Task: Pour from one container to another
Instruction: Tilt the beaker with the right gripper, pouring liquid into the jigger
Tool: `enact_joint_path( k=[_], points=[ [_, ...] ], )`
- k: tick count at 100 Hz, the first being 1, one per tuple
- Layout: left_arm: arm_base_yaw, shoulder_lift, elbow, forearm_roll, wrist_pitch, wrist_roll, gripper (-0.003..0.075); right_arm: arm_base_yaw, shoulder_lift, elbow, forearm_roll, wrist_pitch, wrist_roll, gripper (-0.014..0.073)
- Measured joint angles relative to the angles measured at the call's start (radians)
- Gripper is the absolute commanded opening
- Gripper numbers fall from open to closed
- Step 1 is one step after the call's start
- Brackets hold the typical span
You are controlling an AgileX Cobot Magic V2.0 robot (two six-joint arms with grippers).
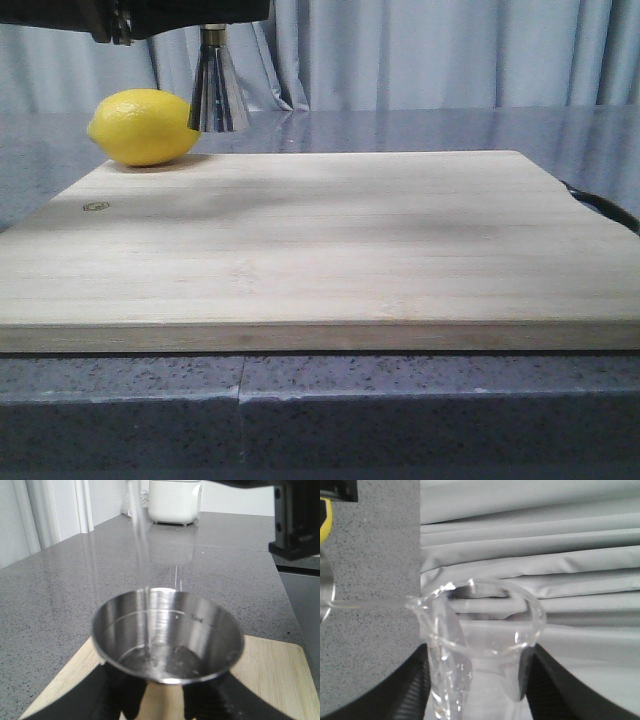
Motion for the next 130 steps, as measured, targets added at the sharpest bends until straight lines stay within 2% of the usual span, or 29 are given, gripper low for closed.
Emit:
enact_joint_path(
  k=[130],
  points=[
    [0.000,0.000,0.000,0.000,0.000,0.000,0.0260,0.000,0.000,0.000,-0.095,-0.087,0.000,0.0301]
  ],
)
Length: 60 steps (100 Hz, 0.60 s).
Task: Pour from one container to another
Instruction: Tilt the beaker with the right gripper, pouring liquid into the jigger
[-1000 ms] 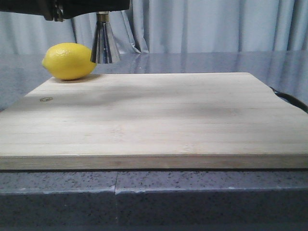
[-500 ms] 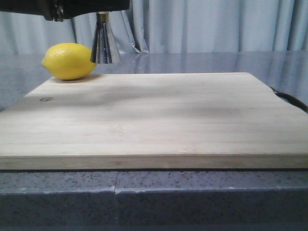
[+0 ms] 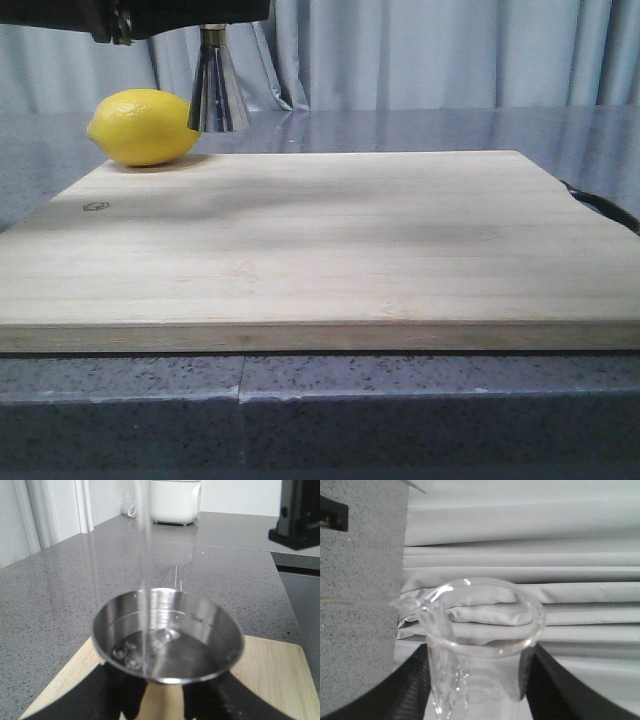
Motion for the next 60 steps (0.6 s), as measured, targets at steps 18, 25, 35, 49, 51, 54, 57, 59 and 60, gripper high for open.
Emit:
enact_joint_path(
  k=[18,25,35,49,51,54,57,59,60],
  points=[
    [0.000,0.000,0.000,0.000,0.000,0.000,0.0260,0.000,0.000,0.000,0.054,0.008,0.000,0.0301],
    [0.000,0.000,0.000,0.000,0.000,0.000,0.0260,0.000,0.000,0.000,0.110,0.029,0.002,0.0301],
    [0.000,0.000,0.000,0.000,0.000,0.000,0.0260,0.000,0.000,0.000,0.171,0.068,0.044,0.0301],
    [0.000,0.000,0.000,0.000,0.000,0.000,0.0260,-0.004,-0.002,0.000,0.194,0.107,0.177,0.0301],
    [0.000,0.000,0.000,0.000,0.000,0.000,0.0260,-0.006,-0.004,0.000,0.197,0.109,0.203,0.0301],
    [0.000,0.000,0.000,0.000,0.000,0.000,0.0260,-0.012,-0.008,0.000,0.201,0.109,0.239,0.0301],
    [0.000,0.000,0.000,0.000,0.000,0.000,0.0260,-0.020,-0.014,0.000,0.204,0.109,0.276,0.0301],
    [0.000,0.000,0.000,0.000,0.000,0.000,0.0260,-0.027,-0.020,0.000,0.209,0.109,0.302,0.0301],
    [0.000,0.000,0.000,0.000,0.000,0.000,0.0260,-0.029,-0.022,0.000,0.209,0.109,0.319,0.0301]
  ],
)
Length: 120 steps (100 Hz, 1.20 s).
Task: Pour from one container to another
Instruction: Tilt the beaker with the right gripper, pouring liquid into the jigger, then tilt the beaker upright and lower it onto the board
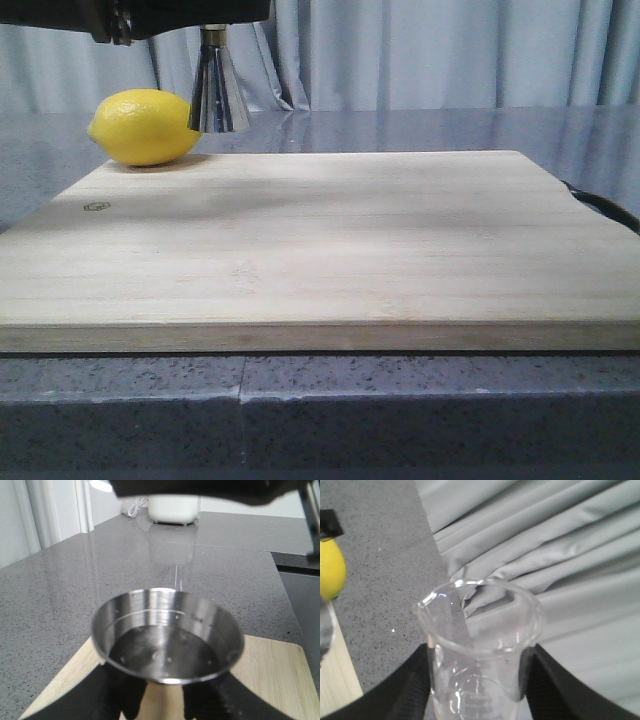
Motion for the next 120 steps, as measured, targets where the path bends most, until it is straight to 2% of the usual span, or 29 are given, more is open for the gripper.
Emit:
enact_joint_path(
  k=[22,51,72,89,104,120],
  points=[
    [0.000,0.000,0.000,0.000,0.000,0.000,0.0260,-0.129,-0.097,0.022,0.088,-0.030,0.187,0.0301],
    [0.000,0.000,0.000,0.000,0.000,0.000,0.0260,-0.361,-0.199,0.209,0.259,-0.199,0.246,0.0301],
    [0.000,0.000,0.000,0.000,0.000,0.000,0.0260,-0.542,-0.206,0.386,0.382,-0.437,0.269,0.0301],
    [0.000,0.000,0.000,0.000,0.000,0.000,0.0260,-0.662,-0.206,0.536,0.442,-0.725,0.275,0.0301],
    [0.000,0.000,0.000,0.000,0.000,0.000,0.0260,-0.697,-0.181,0.623,0.449,-0.915,0.280,0.0301],
    [0.000,0.000,0.000,0.000,0.000,0.000,0.0260,-0.697,-0.090,0.638,0.449,-1.010,0.289,0.0301]
  ],
)
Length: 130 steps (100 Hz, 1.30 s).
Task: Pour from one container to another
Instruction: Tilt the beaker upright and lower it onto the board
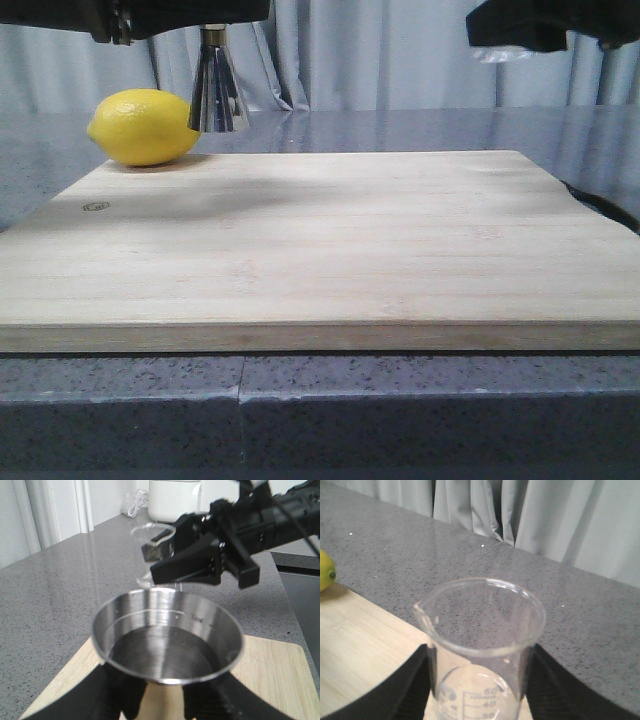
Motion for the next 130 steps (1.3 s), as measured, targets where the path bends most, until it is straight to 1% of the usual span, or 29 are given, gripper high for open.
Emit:
enact_joint_path(
  k=[19,33,58,97,117,124,130],
  points=[
    [0.000,0.000,0.000,0.000,0.000,0.000,0.0260,-0.002,0.107,0.000,0.000,-0.106,0.002,0.0301],
    [0.000,0.000,0.000,0.000,0.000,0.000,0.0260,-0.002,0.167,0.000,0.000,-0.132,0.002,0.0301],
    [0.000,0.000,0.000,0.000,0.000,0.000,0.0260,-0.005,0.229,0.000,0.000,-0.134,0.002,0.0301],
    [0.000,0.000,0.000,0.002,0.000,0.000,0.0260,-0.005,0.229,0.000,0.000,-0.079,-0.023,0.0301],
    [0.000,0.000,0.000,0.002,0.000,0.000,0.0260,-0.005,0.229,0.000,0.000,-0.075,-0.025,0.0303],
    [0.000,0.000,0.000,0.002,0.000,0.000,0.0260,-0.005,0.229,0.000,0.000,-0.075,-0.025,0.0326],
    [0.000,0.000,0.000,0.002,0.000,0.000,0.0260,-0.005,0.229,0.000,0.000,-0.075,-0.025,0.0379]
  ],
)
